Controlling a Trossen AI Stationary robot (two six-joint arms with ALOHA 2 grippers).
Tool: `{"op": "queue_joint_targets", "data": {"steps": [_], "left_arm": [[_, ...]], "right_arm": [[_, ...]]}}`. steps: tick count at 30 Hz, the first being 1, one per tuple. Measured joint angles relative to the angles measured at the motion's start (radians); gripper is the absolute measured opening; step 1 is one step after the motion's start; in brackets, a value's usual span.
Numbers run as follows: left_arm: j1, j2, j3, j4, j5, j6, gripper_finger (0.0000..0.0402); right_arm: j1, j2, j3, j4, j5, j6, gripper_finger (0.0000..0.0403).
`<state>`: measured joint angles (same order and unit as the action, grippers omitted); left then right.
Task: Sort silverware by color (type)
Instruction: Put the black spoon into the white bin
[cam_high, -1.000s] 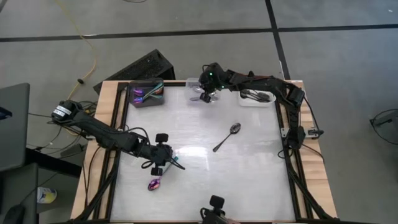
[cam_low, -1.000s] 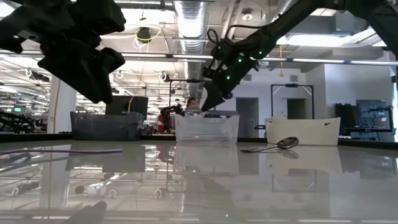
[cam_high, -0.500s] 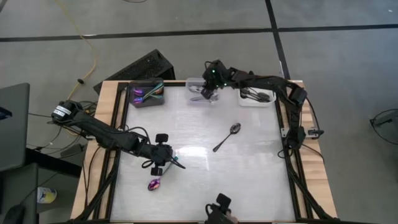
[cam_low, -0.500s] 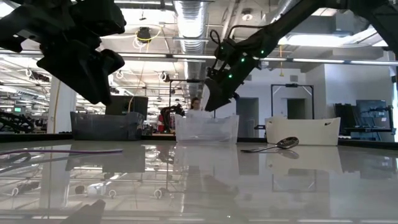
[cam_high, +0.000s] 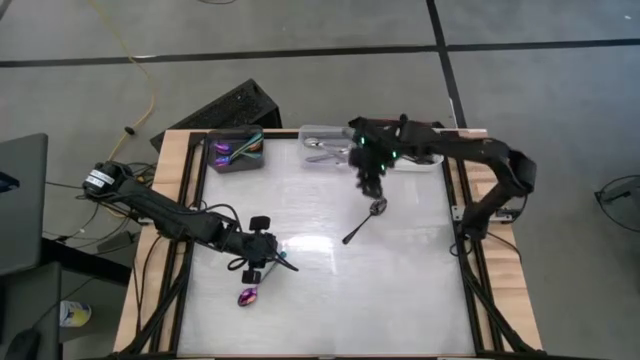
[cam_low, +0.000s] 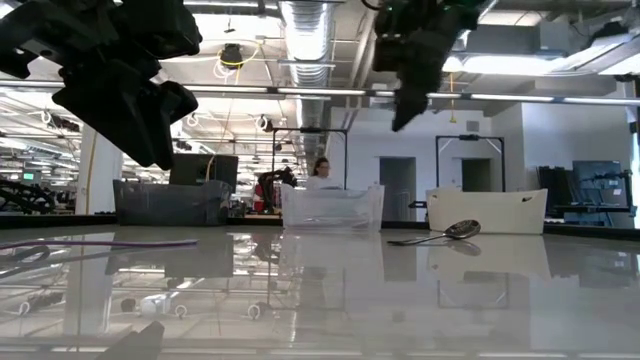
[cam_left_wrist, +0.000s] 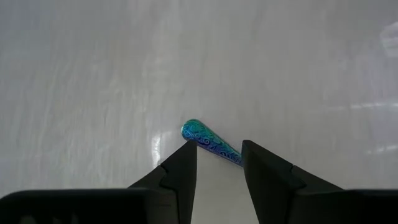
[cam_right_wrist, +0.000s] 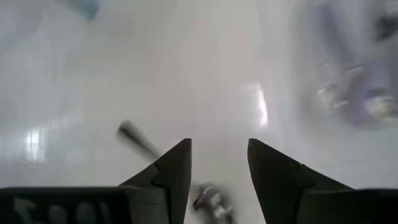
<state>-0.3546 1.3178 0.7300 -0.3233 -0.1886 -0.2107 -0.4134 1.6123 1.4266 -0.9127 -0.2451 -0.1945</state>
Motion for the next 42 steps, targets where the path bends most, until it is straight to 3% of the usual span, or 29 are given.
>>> {"op": "queue_joint_targets", "data": {"steps": [3, 9, 13, 22, 34, 38, 42], "left_arm": [[0.0, 0.0, 0.0, 0.001, 0.0, -0.002, 0.0114], [0.0, 0.0, 0.0, 0.003, -0.001, -0.003, 0.0114], [0.0, 0.0, 0.0, 0.008, -0.001, -0.012, 0.0114], [0.0, 0.0, 0.0, 0.013, -0.014, -0.063, 0.0114], [0.0, 0.0, 0.0, 0.052, -0.018, -0.052, 0.0114], [0.001, 0.0, 0.0, 0.053, -0.028, -0.038, 0.0114], [0.001, 0.0, 0.0, 0.053, -0.038, -0.038, 0.0114]], "right_arm": [[0.072, -0.04, -0.096, 0.002, 0.001, -0.063, 0.0174], [0.192, -0.053, -0.282, 0.165, 0.015, -0.14, 0.0171], [0.245, -0.053, -0.363, 0.268, 0.099, -0.202, 0.0171], [0.248, -0.023, -0.451, 0.333, 0.115, -0.303, 0.0171], [0.228, 0.159, -0.443, 0.327, 0.116, -0.315, 0.0169], [0.227, 0.184, -0.441, 0.325, 0.127, -0.314, 0.0146], [0.226, 0.178, -0.443, 0.323, 0.139, -0.302, 0.0079]]}}
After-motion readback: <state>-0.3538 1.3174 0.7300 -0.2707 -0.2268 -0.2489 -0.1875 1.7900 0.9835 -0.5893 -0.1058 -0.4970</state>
